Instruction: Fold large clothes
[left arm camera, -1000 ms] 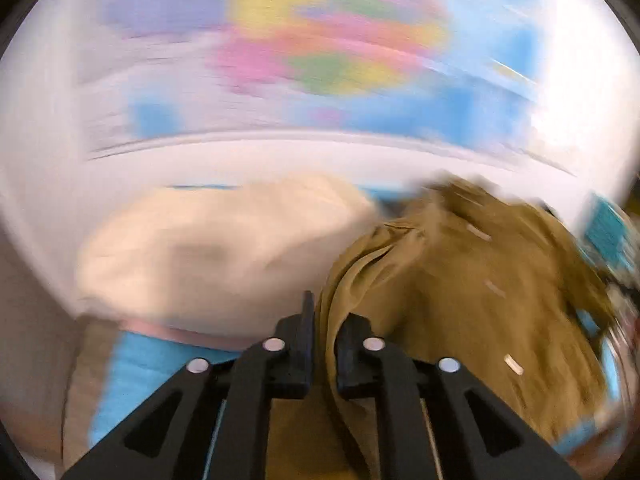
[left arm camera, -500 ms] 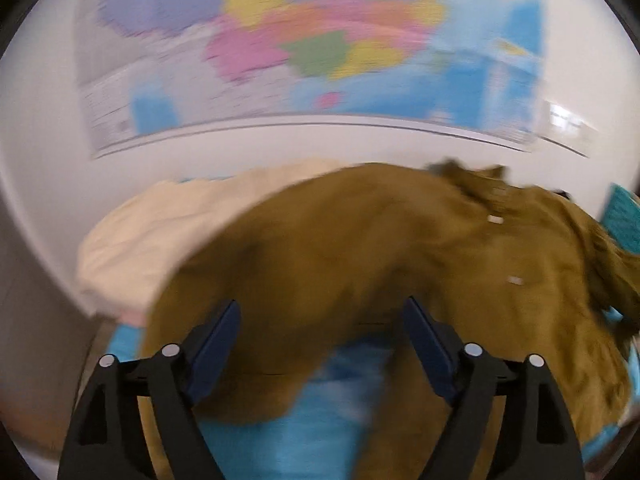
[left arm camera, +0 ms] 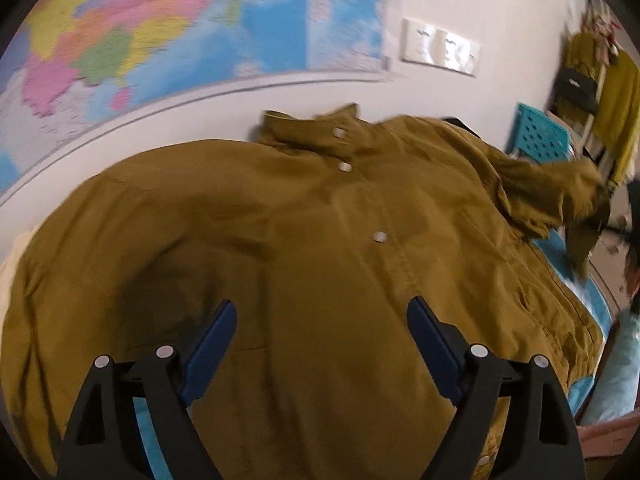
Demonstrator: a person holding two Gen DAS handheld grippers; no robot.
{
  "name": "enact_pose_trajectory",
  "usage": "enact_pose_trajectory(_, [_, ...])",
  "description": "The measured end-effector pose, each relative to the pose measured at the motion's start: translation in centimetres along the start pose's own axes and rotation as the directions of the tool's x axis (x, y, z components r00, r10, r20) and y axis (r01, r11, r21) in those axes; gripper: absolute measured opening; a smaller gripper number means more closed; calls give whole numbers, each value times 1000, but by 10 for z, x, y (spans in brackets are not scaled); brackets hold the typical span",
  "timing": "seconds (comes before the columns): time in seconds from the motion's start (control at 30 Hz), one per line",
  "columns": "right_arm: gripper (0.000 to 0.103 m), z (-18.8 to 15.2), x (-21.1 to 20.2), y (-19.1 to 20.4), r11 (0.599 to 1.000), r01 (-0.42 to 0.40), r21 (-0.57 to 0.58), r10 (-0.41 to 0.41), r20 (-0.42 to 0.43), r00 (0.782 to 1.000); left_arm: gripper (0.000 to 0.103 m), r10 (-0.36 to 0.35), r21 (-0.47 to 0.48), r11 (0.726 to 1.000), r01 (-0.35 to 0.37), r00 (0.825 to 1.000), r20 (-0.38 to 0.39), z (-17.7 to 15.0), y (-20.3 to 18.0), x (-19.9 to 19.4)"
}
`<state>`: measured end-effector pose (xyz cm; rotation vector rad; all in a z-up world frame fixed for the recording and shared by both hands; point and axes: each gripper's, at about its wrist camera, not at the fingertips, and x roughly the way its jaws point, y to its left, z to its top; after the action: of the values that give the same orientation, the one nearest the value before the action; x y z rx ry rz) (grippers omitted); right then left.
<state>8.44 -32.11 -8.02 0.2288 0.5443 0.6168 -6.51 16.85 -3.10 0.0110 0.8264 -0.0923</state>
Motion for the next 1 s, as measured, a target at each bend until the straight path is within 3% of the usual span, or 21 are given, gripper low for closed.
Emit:
enact_pose_trajectory(0.1, [4, 39, -36, 33, 990, -128, -65, 130, 40, 991, 84, -28, 29, 999, 28, 1000, -12, 2, -8, 6])
enact_pose_trajectory(0.2, [4, 63, -48, 83, 959, -220, -181, 224, -3, 975, 85, -79, 46, 996, 80, 997, -10, 7, -15, 10])
enact_pose_trajectory(0.37, [7, 72, -14, 165, 886, -354, -299, 327, -137, 935, 86, -146, 30, 989, 145, 989, 23, 11, -13, 6])
enact_pose_trajectory(0.47, [25, 64, 41, 206, 861, -391, -325, 321, -248, 914, 86, -177, 3, 984, 177, 983, 46, 12, -4, 1])
enact_pose_trajectory(0.57, [69, 46, 114, 229, 868, -404, -288, 287, -373, 883, 87, -188, -21, 982, 189, 980, 63, 9, 6, -4])
enact_pose_trajectory(0.67, [70, 27, 169, 236, 879, -361, -312, 191, -463, 866, 88, -199, -43, 979, 201, 978, 56, 1, 15, -4])
enact_pose_trajectory(0.73, [70, 23, 175, 232, 881, -369, -295, 202, -471, 859, 88, -208, -49, 976, 210, 977, 38, -5, 18, -2])
enact_pose_trajectory(0.77, [70, 23, 171, 228, 878, -370, -305, 203, -462, 863, 88, -216, -49, 975, 217, 976, 24, -8, 17, 2])
enact_pose_trajectory(0.87, [76, 34, 150, 204, 899, -284, -333, 171, -329, 929, 91, -261, -41, 965, 260, 965, -25, -15, 8, 18])
enact_pose_trajectory(0.93, [79, 47, 139, 171, 942, -125, -311, 64, -198, 978, 91, -289, -35, 957, 287, 955, -60, -16, -2, 32])
enact_pose_trajectory(1.0, [83, 52, 140, 140, 967, -42, -252, 5, -145, 989, 91, -322, -25, 947, 321, 943, -87, -14, -16, 47])
